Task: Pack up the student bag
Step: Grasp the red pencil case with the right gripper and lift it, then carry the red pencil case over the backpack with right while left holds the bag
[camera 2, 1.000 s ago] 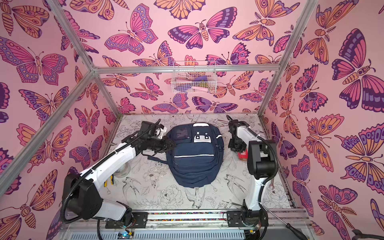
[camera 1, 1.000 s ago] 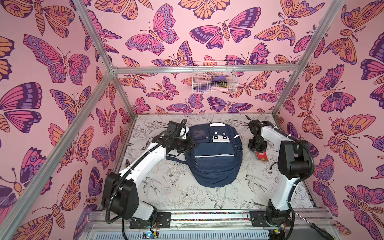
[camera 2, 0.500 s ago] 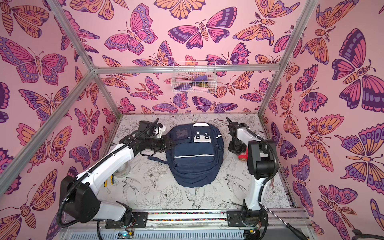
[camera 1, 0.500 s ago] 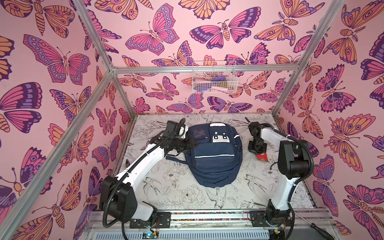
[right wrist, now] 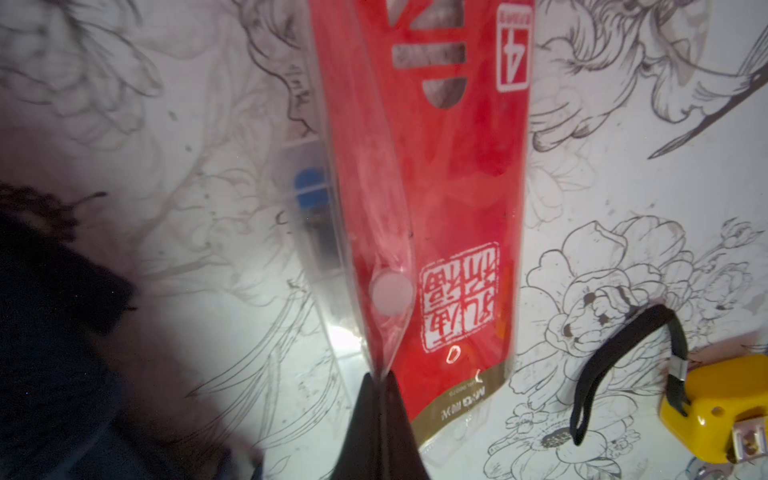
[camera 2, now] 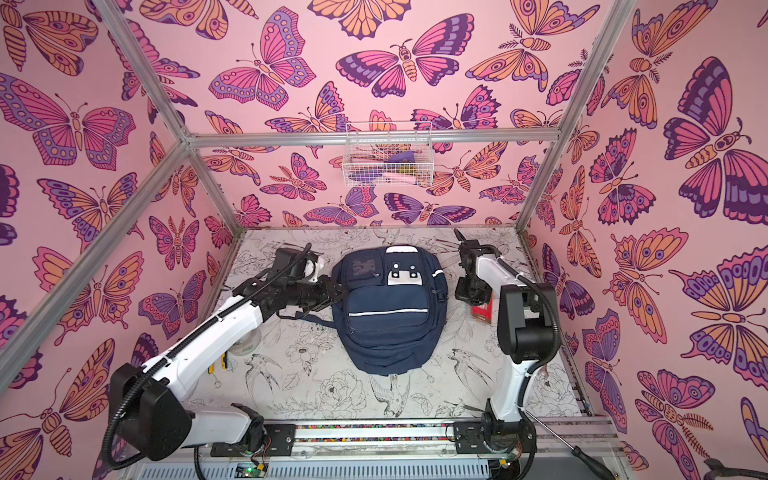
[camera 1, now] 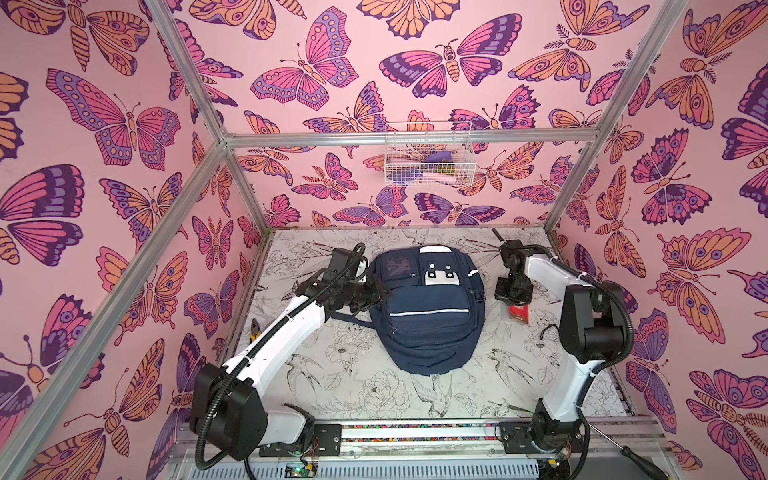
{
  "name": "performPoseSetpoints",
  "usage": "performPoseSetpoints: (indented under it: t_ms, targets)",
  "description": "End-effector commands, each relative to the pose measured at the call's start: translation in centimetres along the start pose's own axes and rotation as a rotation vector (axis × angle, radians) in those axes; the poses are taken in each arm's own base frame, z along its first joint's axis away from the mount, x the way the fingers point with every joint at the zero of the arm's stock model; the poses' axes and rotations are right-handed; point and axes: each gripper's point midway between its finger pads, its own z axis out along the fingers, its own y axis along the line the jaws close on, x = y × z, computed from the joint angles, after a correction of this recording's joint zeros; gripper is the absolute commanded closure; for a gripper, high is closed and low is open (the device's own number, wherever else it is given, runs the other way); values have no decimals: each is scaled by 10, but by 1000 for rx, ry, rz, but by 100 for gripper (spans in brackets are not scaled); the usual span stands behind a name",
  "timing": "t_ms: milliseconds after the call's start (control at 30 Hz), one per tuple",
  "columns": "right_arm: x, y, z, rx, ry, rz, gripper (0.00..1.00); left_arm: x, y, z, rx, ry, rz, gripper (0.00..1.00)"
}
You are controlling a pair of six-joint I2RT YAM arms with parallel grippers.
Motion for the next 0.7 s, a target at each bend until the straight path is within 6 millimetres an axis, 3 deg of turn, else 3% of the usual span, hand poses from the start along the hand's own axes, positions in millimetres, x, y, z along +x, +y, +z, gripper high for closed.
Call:
performPoseSetpoints:
  t_ms: [0, 100, 233, 267, 333, 467, 667]
  targets:
    - [-1, 13, -33, -99, -52, 8, 100, -5, -8, -15, 11, -58, -27, 58]
    - [9, 27, -58, -165, -102, -11, 100, -8, -25, -17, 104, -60, -17, 53]
    - [36, 63, -89, -263, -157, -131, 100, -14, -39, -18, 192, -20, -48, 51]
    - [43, 73, -106, -289, -199, -189, 100, -16, -46, -20, 229, -15, -31, 51]
    - [61, 97, -126, -319, -256, -340, 100, -21, -53, -24, 253, -37, -2, 48]
    - [114, 137, -166, -349, -349, -654, 100, -29, -67, -24, 341, -31, -42, 46]
    - [170, 168, -207, -432, -450, -879, 100, -27, -74, -28, 441, -26, -108, 40]
